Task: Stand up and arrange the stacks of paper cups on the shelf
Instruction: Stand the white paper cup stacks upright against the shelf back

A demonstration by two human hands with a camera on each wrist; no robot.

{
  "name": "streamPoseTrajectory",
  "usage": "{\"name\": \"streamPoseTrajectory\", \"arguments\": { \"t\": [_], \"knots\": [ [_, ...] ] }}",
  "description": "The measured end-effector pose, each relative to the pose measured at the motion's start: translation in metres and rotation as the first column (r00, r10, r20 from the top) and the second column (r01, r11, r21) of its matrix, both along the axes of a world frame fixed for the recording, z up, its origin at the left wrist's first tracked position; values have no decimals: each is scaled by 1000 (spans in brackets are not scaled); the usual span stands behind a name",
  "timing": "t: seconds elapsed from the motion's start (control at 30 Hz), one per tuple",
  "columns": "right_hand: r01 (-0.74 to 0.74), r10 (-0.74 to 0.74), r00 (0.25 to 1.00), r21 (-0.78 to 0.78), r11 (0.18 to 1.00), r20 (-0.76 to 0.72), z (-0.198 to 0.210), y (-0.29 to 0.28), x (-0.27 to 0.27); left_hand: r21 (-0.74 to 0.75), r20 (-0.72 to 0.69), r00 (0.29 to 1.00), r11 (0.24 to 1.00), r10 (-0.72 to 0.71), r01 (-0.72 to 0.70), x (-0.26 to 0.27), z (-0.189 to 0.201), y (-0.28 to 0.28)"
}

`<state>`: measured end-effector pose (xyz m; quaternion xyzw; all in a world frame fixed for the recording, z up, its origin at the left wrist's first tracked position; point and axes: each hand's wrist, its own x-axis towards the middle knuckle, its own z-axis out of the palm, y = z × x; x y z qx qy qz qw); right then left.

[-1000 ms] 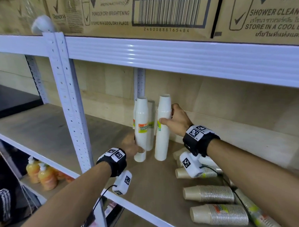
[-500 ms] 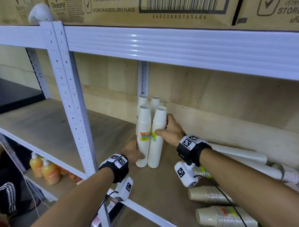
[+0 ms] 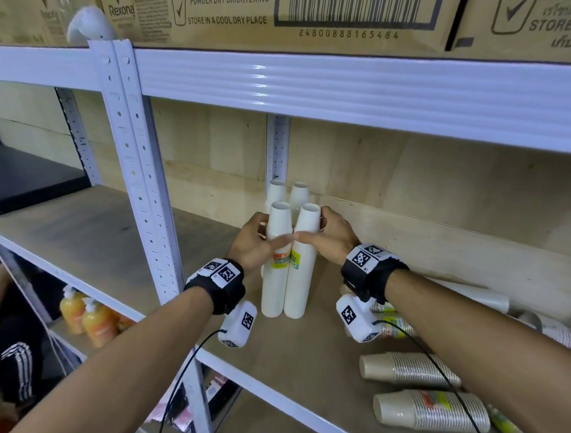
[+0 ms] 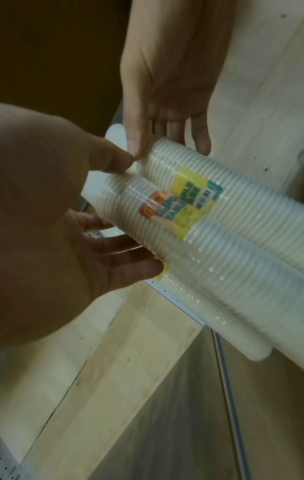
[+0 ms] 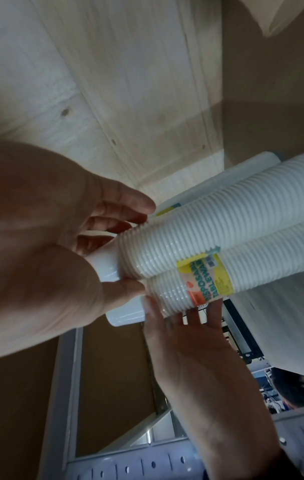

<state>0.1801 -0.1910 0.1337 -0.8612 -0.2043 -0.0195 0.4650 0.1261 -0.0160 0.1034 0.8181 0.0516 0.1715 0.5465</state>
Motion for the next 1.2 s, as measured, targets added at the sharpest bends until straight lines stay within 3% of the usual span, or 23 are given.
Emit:
{"name": "streamPoseTrajectory", "arguments": {
  "t": [0.2,0.53,0.8,1.2],
  "knots": [
    [-36,37,999,12,999,-25,0,-1,-3,112,25,1000,994,6,-9,3,10,0],
    [-20,20,1000,33,999,15,7,1,-6,72,101,994,996,47,-55,1,21,-3],
    [-48,47,998,21,999,39,11,3,-9,90,76,997,996,6,-13,2,29,0],
    [-43,41,996,38,998,75,23,20,6,121,97,993,990,67,-78,16,45,13]
  ]
}}
